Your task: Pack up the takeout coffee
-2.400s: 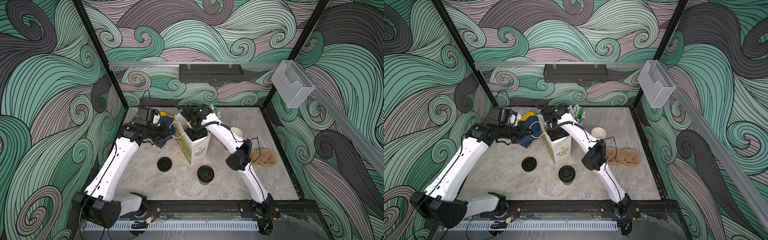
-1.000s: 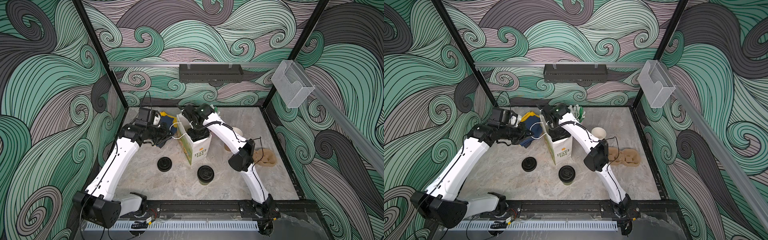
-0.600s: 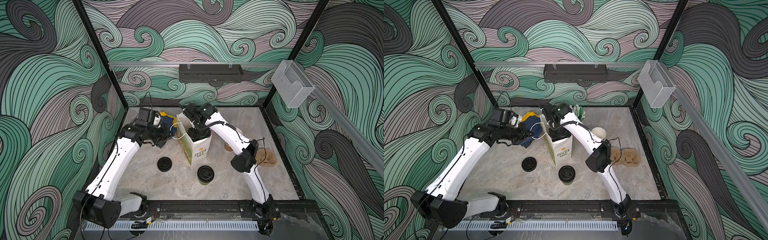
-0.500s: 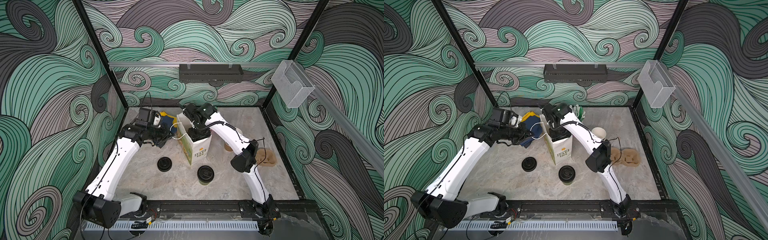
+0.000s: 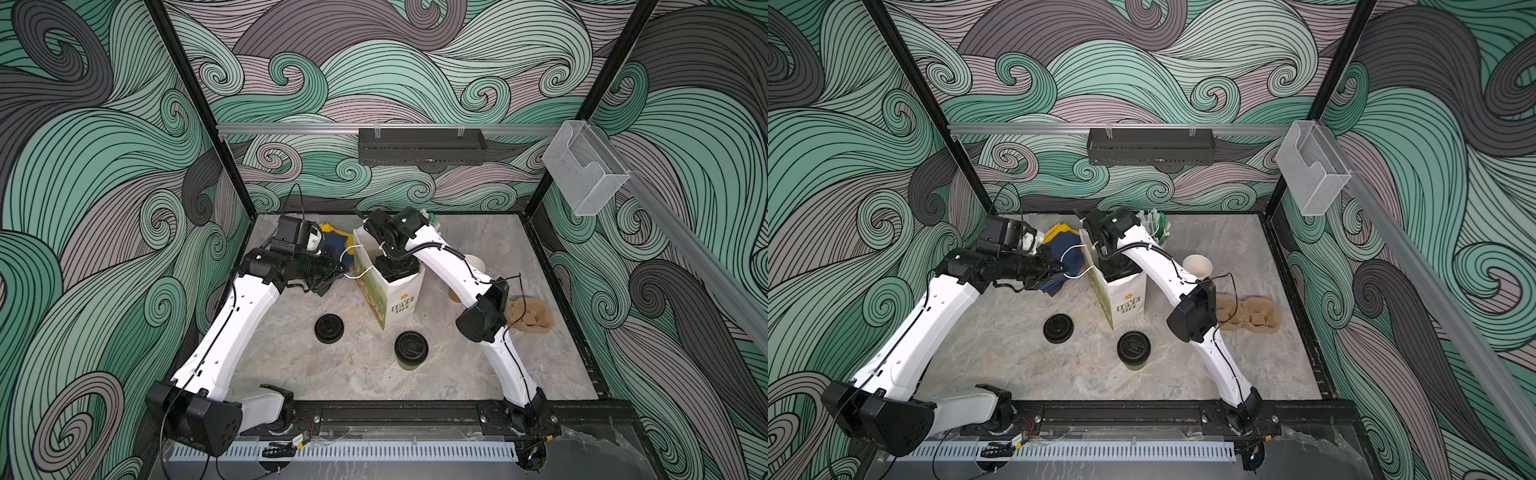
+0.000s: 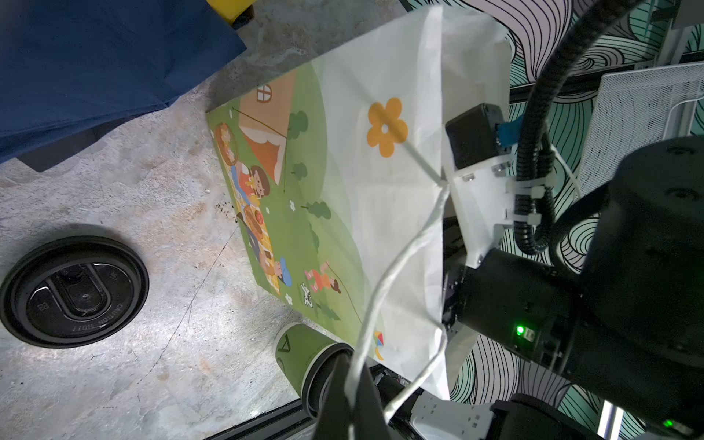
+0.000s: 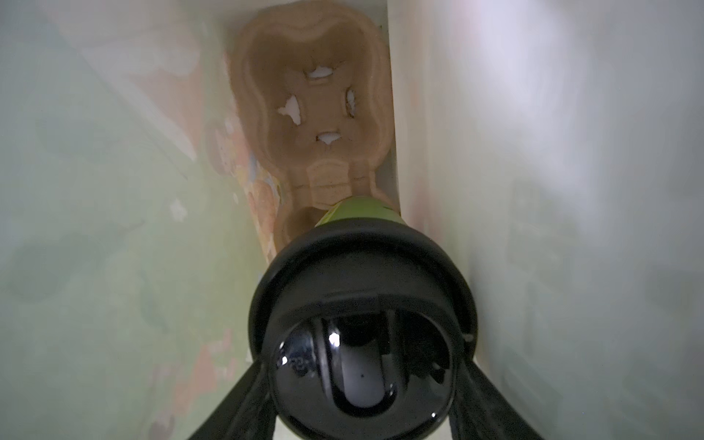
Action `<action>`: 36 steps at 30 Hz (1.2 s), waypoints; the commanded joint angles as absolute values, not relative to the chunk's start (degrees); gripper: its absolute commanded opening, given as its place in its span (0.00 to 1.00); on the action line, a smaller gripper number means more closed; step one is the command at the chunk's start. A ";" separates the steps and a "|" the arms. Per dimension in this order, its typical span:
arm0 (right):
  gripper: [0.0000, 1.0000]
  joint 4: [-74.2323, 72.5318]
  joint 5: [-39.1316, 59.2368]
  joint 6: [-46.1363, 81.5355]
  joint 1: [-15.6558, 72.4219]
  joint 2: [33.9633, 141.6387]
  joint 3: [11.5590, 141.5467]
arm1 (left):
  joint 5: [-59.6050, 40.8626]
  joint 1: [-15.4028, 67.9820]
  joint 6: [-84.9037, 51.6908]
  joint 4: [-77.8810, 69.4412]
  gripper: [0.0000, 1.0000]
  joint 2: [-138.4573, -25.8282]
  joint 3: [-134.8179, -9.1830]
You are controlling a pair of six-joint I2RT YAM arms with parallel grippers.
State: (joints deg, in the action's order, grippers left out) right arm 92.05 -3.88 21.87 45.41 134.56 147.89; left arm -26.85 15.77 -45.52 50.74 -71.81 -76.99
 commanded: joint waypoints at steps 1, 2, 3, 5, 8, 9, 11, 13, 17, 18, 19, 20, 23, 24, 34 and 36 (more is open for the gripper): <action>0.48 102.69 -2.66 21.83 45.25 136.64 150.15 | -27.51 15.60 -44.96 50.70 0.04 -71.87 -76.65; 0.48 102.51 -2.24 21.72 45.26 136.84 150.28 | -27.42 15.60 -45.00 50.71 0.04 -71.89 -76.60; 0.48 102.22 -1.83 21.60 45.30 137.01 150.26 | -27.42 15.63 -44.99 50.64 0.04 -71.89 -76.53; 0.48 101.72 -1.20 21.45 45.35 137.28 149.88 | -27.40 15.64 -44.95 50.70 0.04 -71.90 -76.45; 0.47 100.67 -0.90 21.26 45.35 137.34 148.46 | -27.33 15.60 -44.92 50.71 0.04 -71.98 -76.40; 0.47 100.43 -0.95 21.18 45.35 137.29 148.08 | -27.33 15.63 -44.91 50.71 0.04 -71.98 -76.41; 0.47 99.96 -1.14 21.17 45.35 137.36 147.42 | -27.29 15.64 -44.88 50.69 0.04 -71.98 -76.51; 0.47 99.76 -1.40 21.09 45.35 137.38 147.12 | -27.25 15.61 -44.85 50.63 0.04 -71.98 -76.56; 0.47 99.89 -1.44 21.26 45.42 136.25 147.00 | -27.24 15.60 -44.91 50.71 0.04 -72.04 -76.73; 0.47 99.93 -1.55 21.35 45.44 135.65 146.73 | -27.24 15.61 -44.88 50.68 0.04 -71.97 -76.74; 0.47 100.14 -1.56 21.40 45.44 134.84 146.48 | -27.25 15.63 -44.87 50.63 0.04 -71.93 -76.81; 0.47 100.38 -1.53 21.58 45.44 133.99 146.08 | -27.24 15.62 -44.91 50.60 0.04 -71.98 -76.77; 0.47 101.31 -1.24 21.79 45.62 131.72 144.88 | -27.29 15.61 -44.91 50.54 0.04 -72.07 -76.57; 0.47 101.60 -0.94 21.80 45.62 131.14 144.60 | -27.33 15.59 -44.90 50.42 0.04 -72.02 -76.58; 0.47 102.13 2.80 21.23 45.71 131.32 143.31 | -27.42 15.58 -44.98 50.17 0.04 -72.12 -76.44; 0.47 102.12 2.66 21.13 45.71 132.22 144.19 | -27.28 15.64 -44.97 50.19 0.04 -71.95 -76.37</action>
State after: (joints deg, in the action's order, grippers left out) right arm 92.07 1.54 21.47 45.43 131.90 143.52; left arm -26.85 15.77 -45.52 50.52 -71.81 -76.44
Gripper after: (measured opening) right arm 0.633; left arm 0.048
